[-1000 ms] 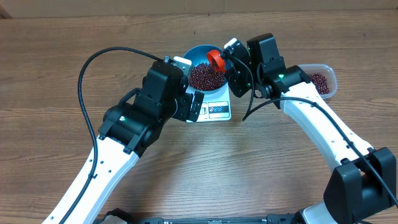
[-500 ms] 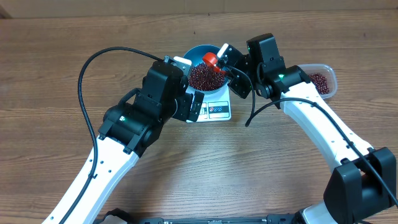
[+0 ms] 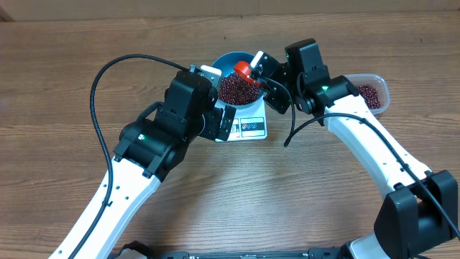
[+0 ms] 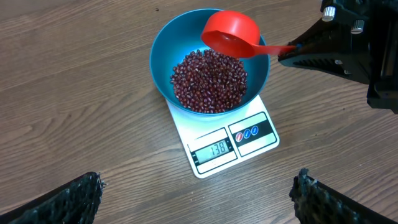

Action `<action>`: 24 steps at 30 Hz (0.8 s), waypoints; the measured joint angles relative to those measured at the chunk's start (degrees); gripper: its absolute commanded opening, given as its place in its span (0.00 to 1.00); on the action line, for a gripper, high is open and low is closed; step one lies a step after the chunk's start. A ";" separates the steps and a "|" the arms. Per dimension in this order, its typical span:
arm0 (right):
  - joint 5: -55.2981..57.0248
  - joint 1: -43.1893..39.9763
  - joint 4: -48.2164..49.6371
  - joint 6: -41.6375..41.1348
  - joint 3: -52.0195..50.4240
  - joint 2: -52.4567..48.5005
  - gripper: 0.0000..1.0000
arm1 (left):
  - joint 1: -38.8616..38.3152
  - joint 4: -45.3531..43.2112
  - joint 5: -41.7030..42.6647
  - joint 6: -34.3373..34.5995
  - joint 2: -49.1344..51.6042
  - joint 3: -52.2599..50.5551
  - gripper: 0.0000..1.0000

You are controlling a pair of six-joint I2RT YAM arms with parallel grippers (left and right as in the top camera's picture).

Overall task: Scoop item into bowl and weigh 150g on scale
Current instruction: 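Raise the empty scoop and move it right back to the bean tub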

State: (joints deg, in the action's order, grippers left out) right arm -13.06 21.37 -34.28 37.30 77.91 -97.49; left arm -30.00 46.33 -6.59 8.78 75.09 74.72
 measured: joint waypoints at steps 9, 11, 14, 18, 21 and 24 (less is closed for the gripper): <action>5.18 -0.02 -1.62 -3.23 0.00 4.02 0.04 | 0.00 0.00 0.00 0.00 0.00 0.00 1.00; 7.78 -0.02 -3.04 -3.74 0.00 6.12 0.04 | 0.00 0.00 0.00 0.00 0.00 0.00 0.99; 12.02 -0.66 -6.12 -5.22 0.07 9.01 0.04 | 0.00 0.00 0.00 0.00 0.00 0.00 1.00; 15.52 -4.17 -10.71 -8.81 0.31 10.12 0.04 | 0.00 0.00 0.00 0.00 0.00 0.00 0.99; 16.65 -8.46 -13.70 -11.87 0.31 10.12 0.04 | 0.00 0.00 0.00 0.00 0.00 0.00 1.00; 17.31 -13.42 -15.76 -14.29 0.31 10.12 0.04 | 0.00 0.00 0.00 0.00 0.00 0.00 1.00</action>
State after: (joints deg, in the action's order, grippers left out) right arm 4.25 7.94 -50.04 23.00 78.22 -87.37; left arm -30.00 46.33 -6.59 8.78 75.09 74.72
